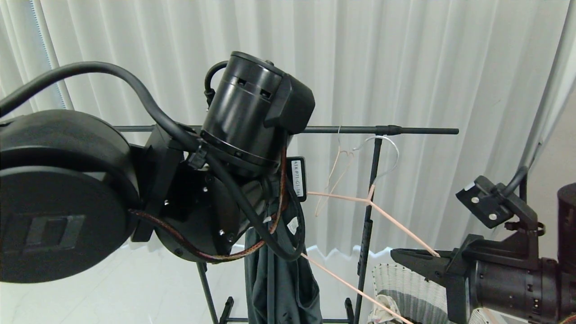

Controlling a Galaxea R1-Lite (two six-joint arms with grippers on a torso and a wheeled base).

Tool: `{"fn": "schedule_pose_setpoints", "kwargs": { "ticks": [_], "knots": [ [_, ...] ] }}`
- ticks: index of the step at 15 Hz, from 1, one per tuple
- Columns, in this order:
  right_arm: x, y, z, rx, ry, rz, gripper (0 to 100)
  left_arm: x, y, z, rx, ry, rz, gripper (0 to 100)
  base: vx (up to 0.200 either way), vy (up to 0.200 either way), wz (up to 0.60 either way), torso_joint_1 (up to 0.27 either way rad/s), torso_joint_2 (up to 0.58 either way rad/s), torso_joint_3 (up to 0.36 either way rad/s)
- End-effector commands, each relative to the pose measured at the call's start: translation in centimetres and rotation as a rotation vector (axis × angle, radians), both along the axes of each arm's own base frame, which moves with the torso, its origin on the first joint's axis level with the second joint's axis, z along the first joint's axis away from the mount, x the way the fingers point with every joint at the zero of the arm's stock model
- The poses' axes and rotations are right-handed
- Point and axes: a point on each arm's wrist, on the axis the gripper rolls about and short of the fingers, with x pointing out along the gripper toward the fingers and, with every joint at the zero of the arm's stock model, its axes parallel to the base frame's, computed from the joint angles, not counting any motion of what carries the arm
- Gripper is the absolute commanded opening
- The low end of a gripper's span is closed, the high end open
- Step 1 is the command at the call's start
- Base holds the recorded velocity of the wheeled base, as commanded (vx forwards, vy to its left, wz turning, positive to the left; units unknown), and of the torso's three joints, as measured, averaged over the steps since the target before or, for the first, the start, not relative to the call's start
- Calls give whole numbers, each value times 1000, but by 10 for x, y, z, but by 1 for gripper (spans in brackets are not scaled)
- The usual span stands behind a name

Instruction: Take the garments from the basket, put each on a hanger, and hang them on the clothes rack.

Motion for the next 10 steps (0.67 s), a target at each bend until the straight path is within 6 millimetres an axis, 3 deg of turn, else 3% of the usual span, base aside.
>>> {"fn": "schedule_pose_setpoints", "kwargs": {
  "ticks": [1, 5, 10],
  "knots": [
    [5, 18, -5, -7, 22, 5, 0, -1, -5, 0, -11, 0, -8, 0, 0, 0, 0, 0, 0, 0],
    [11, 41, -13, 15, 5, 14, 0, -4, -10, 3, -31, -4, -17, 0, 0, 0, 0, 0, 0, 0],
    [12, 60, -9, 50, 34, 36, 0, -13, -15, 6, -39, -11, -52, 0, 0, 0, 0, 0, 0, 0]
  ]
}}
